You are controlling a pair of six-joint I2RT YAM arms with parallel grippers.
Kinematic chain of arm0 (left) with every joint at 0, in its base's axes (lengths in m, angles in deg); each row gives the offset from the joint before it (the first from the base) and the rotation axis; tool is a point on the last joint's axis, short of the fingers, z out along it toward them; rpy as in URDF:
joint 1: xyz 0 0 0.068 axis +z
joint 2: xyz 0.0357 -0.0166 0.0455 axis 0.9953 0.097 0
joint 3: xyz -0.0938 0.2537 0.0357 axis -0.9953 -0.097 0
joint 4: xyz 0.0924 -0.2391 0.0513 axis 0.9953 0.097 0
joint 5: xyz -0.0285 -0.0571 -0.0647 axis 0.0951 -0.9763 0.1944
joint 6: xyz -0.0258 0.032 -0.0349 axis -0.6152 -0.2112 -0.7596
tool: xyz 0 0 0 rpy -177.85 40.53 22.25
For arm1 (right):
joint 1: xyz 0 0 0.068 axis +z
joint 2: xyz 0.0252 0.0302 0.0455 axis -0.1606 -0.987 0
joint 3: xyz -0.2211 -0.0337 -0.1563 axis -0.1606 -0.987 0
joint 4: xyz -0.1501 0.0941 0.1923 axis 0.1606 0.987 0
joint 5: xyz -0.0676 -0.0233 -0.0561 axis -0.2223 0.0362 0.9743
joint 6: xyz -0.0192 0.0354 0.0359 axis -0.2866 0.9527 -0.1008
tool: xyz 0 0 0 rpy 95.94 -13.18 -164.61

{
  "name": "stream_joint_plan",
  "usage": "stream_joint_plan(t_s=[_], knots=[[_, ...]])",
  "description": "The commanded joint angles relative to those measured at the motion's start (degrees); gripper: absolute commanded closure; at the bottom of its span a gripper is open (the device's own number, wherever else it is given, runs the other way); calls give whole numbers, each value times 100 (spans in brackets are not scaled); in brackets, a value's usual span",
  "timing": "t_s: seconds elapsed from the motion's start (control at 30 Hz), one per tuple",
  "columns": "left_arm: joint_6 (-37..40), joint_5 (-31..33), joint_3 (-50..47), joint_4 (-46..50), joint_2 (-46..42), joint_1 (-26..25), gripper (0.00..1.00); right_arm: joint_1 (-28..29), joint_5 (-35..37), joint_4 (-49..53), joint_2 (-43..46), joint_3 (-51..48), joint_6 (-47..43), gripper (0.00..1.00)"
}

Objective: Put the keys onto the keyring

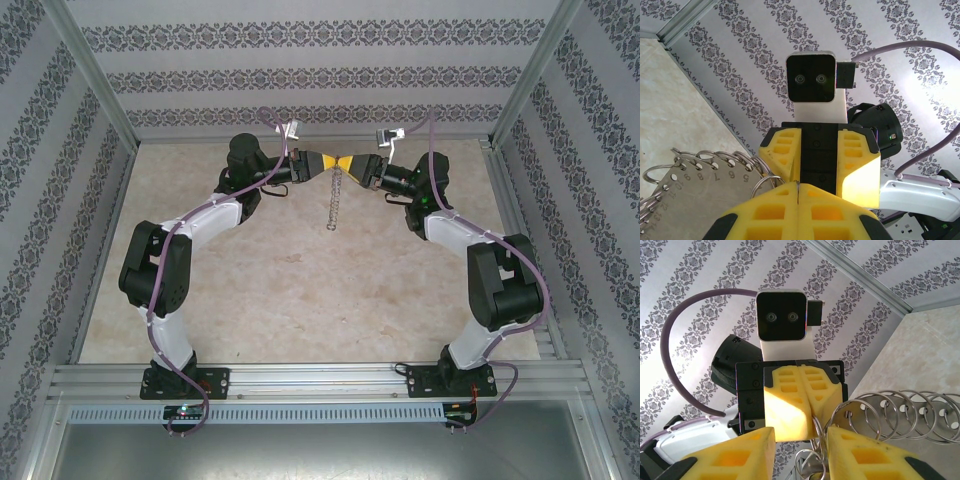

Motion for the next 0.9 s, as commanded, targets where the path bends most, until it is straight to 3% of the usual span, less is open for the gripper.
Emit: stream_joint_plan(t_s=[0.0, 0.33, 0.5, 0.6, 0.73, 0.87], knots=[[-32, -70, 42, -388, 22, -43, 100, 97, 64, -308, 6, -63, 19, 69], [-16, -26, 19, -384, 33, -45, 100, 112, 54, -352, 50, -216, 19, 80], [-43, -65, 28, -401, 57, -48, 100, 118, 37, -335, 26, -158, -2, 100], [129, -127, 84, -125, 30, -40, 99, 56, -14, -222, 3, -80, -59, 100], [969, -132, 192, 955, -202, 56, 68, -102, -310, 151, 57, 76, -268, 100], [1953, -240, 423, 2217, -393, 205, 57, -272, -719, 1093, 199, 234, -920, 100]])
